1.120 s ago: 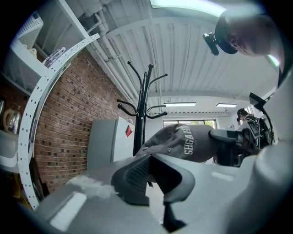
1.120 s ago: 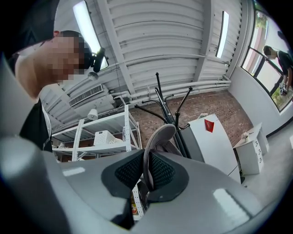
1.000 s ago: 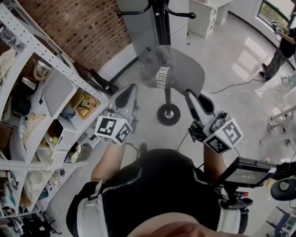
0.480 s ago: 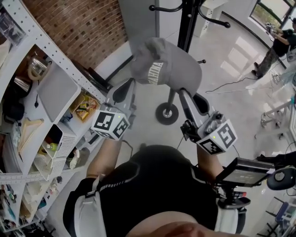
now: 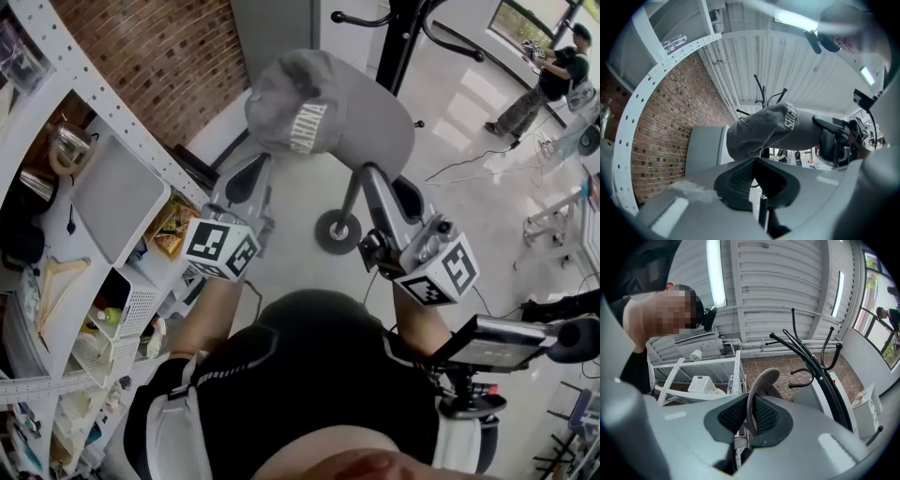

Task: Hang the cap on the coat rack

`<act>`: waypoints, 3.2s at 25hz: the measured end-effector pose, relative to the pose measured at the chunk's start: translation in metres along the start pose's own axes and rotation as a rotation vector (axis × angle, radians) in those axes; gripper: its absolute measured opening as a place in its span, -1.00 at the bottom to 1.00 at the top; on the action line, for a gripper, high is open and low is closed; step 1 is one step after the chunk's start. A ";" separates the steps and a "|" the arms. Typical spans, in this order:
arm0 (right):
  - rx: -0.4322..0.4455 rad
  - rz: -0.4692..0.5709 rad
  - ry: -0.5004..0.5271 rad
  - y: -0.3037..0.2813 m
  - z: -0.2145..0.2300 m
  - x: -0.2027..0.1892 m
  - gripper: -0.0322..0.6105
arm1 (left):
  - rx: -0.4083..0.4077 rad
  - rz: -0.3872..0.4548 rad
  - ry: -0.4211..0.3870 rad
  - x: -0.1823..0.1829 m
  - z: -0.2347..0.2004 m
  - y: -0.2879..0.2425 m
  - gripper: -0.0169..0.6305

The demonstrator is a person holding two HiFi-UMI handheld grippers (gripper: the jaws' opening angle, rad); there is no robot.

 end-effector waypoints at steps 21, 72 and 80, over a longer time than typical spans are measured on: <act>-0.030 0.160 0.263 -0.038 0.017 0.006 -0.80 | -0.102 0.030 -0.008 0.002 -0.023 -0.012 -0.94; -0.396 0.137 -0.027 0.070 0.028 -0.096 -0.78 | -0.189 -0.001 0.047 -0.013 0.002 -0.027 -0.94; -0.385 0.100 -0.118 0.055 0.048 -0.137 -0.75 | -0.174 -0.003 0.041 -0.015 -0.011 -0.026 -0.94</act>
Point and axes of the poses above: the fingertips, and each gripper's own axes: y backward along the fingers, z to its right, x out of its top, the point moved 8 cm from there along y, backward along the fingers, and after that the axes turned 15 degrees about x, right-handed, at the moved point
